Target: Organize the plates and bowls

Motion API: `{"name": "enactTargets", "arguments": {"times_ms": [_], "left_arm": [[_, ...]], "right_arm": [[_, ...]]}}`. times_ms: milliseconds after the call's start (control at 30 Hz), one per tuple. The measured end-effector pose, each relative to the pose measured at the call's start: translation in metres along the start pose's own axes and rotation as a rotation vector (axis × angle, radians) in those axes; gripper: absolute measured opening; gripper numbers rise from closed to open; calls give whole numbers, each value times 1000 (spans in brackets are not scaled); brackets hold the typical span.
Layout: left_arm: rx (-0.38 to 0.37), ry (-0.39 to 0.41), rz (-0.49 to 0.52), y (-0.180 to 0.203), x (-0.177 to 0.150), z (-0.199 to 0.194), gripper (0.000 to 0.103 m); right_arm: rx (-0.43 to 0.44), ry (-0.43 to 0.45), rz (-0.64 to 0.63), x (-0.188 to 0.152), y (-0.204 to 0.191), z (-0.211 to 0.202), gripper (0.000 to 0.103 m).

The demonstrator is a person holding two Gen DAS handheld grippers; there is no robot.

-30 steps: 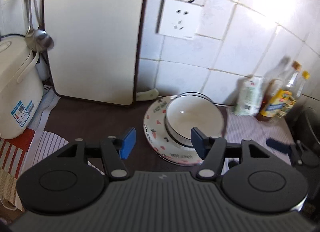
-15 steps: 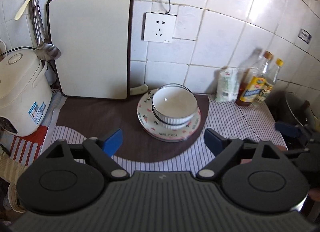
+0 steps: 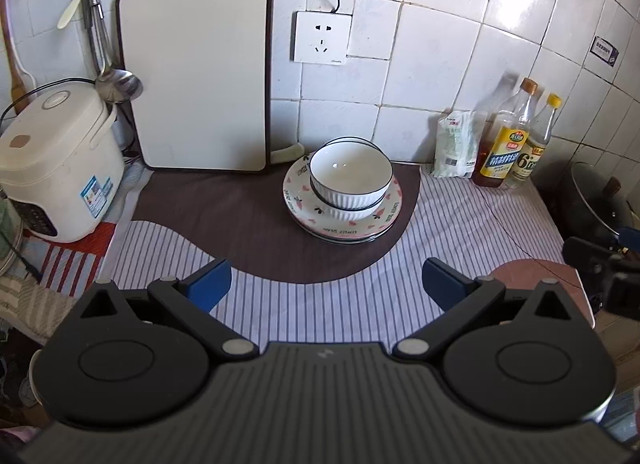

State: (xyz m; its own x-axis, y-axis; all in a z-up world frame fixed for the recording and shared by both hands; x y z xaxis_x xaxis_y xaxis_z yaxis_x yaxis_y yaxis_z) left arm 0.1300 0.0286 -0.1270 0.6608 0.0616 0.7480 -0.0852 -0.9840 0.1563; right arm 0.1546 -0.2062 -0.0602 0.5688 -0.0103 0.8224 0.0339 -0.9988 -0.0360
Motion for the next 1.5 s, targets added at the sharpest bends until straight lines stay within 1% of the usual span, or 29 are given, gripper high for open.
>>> {"name": "enactTargets", "arguments": {"times_ms": [133,267,367,567,667,767,900,1000,1100,1300,1433,1500], "left_arm": [[21,-12,11,4,-10,-4,103],[78,-4,61,14,-17,-10,103],[64,-14,62,21,-22,-12,103],[70,-18,75,37,-34,-15,103],[69,-24,74,42,-40,-17,103],[111,11,114,46,-43,-22,103],[97,8,91,45,-50,-23,103],[138,51,122,46,-52,-25,103],[117,56,135,50,-57,-24,103],[100,70,132,54,-64,-24,103],[126,69,108,51,-69,-22,103],[123,69,104,50,-69,-21,103]], "right_arm": [[-25,-10,12,-8,6,-8,103],[-33,-29,20,-19,11,-15,103],[-51,-36,19,-28,16,-21,103],[-66,-48,8,-45,20,-31,103],[-85,-39,-8,-52,22,-35,103],[-74,-3,-2,-53,22,-40,103],[-70,27,25,-54,25,-45,103],[-75,24,31,-58,26,-45,103],[-83,17,28,-62,28,-43,103],[-87,15,22,-69,24,-43,103],[-87,12,17,-72,23,-44,103],[-86,11,11,-73,22,-44,103]]}}
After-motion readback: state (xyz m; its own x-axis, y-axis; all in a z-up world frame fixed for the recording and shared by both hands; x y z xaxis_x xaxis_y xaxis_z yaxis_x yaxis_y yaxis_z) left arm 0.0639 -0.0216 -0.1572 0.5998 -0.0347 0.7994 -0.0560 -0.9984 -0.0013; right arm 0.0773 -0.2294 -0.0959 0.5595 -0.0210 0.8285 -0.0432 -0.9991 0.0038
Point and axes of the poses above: each gripper's, at about its wrist camera, not at the fingertips, and z roughly the way its jaws point, y to its right, x to its top, the point moved 9 cm from there along z, roughly the way its jaws point, and after that the axes turned 4 degrees about -x, right-handed, at the moved point
